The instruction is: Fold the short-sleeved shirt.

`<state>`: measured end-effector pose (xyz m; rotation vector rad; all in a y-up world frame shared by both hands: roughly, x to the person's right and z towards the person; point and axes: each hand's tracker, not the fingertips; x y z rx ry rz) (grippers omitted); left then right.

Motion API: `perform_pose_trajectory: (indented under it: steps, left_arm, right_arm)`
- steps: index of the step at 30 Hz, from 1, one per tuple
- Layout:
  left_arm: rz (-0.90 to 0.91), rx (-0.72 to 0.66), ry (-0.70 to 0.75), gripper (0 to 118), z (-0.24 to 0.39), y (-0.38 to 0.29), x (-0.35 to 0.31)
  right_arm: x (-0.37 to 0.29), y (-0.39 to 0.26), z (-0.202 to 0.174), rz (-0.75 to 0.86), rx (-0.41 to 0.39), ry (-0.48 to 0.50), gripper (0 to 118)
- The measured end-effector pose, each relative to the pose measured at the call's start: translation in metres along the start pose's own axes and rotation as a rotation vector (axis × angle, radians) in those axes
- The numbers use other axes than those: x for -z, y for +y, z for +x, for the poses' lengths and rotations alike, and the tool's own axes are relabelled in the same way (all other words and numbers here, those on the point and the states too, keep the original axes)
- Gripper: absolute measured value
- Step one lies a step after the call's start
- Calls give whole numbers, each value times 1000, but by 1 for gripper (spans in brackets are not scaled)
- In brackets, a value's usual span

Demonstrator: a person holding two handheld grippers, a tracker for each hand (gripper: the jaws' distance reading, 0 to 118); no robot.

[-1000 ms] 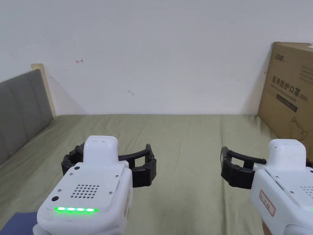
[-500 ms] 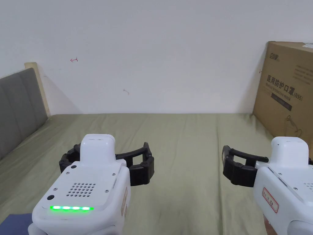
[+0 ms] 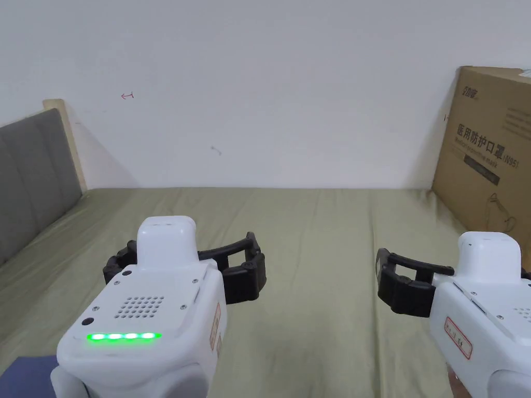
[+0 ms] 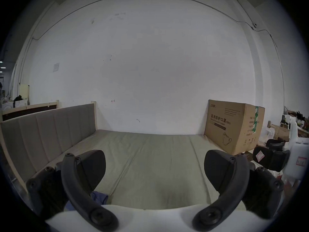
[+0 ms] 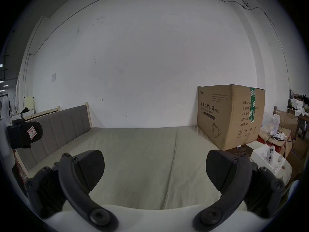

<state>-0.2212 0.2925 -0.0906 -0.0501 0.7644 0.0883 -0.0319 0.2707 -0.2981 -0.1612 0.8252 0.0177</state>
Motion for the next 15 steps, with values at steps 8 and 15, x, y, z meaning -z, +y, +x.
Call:
perform_pose_trajectory:
  steps: [8, 15]
  left_arm:
    - [-43, 2, 12, 117, -1, -4, 5]
    - [-60, -14, 14, 117, -3, -7, 6]
  right_arm:
    - [1, -2, -2, -11, 0, 11, 118]
    - [2, -4, -4, -17, 1, 14, 118]
